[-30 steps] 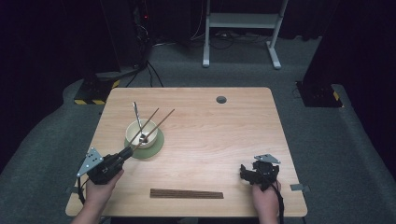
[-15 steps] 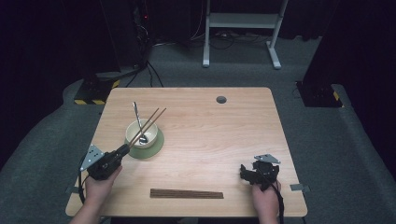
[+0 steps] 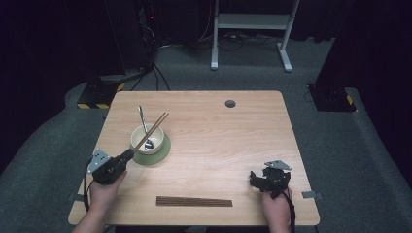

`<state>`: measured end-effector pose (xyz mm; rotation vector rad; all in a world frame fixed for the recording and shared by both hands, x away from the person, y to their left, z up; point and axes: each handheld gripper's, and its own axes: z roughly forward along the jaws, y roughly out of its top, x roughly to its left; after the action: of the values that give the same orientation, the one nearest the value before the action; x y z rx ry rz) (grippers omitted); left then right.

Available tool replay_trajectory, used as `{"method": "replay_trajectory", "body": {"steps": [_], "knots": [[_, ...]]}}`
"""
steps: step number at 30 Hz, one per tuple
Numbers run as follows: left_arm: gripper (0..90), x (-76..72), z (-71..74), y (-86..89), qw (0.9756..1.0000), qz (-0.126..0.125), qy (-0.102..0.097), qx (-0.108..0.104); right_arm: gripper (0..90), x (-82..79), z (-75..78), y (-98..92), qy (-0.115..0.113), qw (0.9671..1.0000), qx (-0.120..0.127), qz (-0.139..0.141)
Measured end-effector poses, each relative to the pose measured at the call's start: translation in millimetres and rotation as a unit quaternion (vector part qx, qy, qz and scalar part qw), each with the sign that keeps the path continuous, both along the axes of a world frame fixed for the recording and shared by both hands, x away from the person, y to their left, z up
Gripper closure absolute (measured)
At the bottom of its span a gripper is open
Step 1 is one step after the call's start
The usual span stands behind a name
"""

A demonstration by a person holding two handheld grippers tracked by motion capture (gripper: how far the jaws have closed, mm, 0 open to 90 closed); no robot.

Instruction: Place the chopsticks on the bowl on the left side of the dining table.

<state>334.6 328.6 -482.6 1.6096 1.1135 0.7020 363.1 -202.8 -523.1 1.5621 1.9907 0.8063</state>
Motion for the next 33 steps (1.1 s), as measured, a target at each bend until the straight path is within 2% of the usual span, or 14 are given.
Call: {"method": "replay_trajectory", "body": {"steps": [18, 23, 26, 29, 31, 33], "knots": [[83.5, 1.8, -5.1, -10.8, 0.9988, 0.007, 0.011, 0.048, 9.2, 0.0, 0.0, 0.0, 0.000, 1.0000, 0.000, 0.000], [82.5, 1.6, -5.2, -11.8, 0.9987, 0.007, 0.011, 0.050, 9.2, 0.0, 0.0, 0.0, 0.000, 1.0000, 0.000, 0.000], [70.5, -2.3, 0.8, -11.4, 0.9993, 0.008, -0.004, 0.036, 9.3, 0.0, 0.0, 0.0, 0.000, 1.0000, 0.000, 0.000], [63.6, -11.0, 12.3, -7.8, 0.9987, 0.025, -0.037, 0.026, 9.2, 0.0, 0.0, 0.0, 0.000, 1.0000, 0.000, 0.000], [57.6, -13.2, 13.9, -2.3, 0.9981, 0.038, -0.043, 0.021, 9.2, 0.0, 0.0, 0.0, 0.000, 1.0000, 0.000, 0.000], [50.9, -12.8, 12.4, 4.0, 0.9983, 0.045, -0.035, 0.013, 9.2, 0.0, 0.0, 0.0, 0.000, 1.0000, 0.000, 0.000]]}}
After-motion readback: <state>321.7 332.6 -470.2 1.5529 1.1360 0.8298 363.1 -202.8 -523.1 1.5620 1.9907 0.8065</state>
